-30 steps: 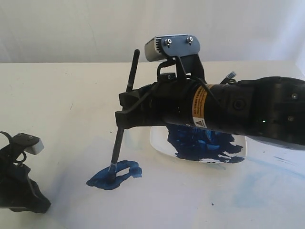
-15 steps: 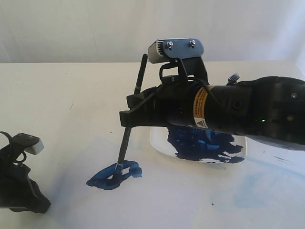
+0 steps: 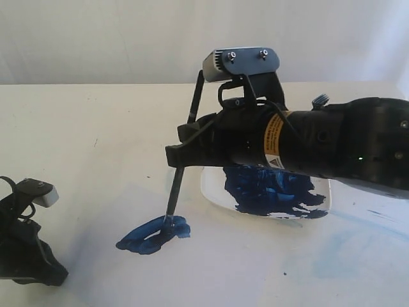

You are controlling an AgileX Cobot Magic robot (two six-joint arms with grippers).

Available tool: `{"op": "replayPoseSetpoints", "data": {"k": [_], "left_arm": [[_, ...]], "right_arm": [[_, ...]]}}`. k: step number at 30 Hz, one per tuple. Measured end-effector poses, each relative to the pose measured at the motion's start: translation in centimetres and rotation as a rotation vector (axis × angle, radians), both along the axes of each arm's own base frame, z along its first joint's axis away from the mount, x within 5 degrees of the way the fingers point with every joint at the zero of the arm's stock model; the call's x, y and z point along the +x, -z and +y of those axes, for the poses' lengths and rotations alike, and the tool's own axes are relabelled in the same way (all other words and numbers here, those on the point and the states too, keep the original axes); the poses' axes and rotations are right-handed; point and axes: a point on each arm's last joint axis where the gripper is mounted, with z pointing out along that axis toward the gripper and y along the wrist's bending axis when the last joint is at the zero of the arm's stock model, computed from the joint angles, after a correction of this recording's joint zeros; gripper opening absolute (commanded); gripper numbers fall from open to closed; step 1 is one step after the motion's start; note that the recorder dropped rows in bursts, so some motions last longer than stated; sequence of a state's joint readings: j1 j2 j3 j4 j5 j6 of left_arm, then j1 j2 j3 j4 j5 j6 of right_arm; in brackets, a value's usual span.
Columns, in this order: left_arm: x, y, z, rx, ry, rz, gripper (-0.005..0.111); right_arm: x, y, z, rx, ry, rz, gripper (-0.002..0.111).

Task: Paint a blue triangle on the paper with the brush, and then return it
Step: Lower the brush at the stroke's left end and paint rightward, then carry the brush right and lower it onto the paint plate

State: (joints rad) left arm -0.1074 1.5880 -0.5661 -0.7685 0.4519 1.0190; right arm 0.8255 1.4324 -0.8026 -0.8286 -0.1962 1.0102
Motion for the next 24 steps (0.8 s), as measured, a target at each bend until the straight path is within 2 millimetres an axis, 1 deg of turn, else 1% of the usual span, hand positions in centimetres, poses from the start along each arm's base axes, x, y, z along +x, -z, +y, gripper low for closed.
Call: {"op": "replayPoseSetpoints", "data": {"k": [14, 19, 24], "left_arm": [[0.0, 0.0, 0.0, 0.000, 0.002, -0.001, 0.000], [0.0, 0.0, 0.0, 0.000, 0.002, -0.001, 0.000], [0.0, 0.0, 0.0, 0.000, 0.002, -0.001, 0.000]], "right_arm": [[-0.1, -1.1, -1.8, -0.084, 0.112, -0.018, 0.000], [-0.2, -1.4, -2.0, -0.082, 0.116, -0.024, 0.000], [-0.5, -2.4, -2.4, -0.059, 0.117, -0.049, 0.000]]}}
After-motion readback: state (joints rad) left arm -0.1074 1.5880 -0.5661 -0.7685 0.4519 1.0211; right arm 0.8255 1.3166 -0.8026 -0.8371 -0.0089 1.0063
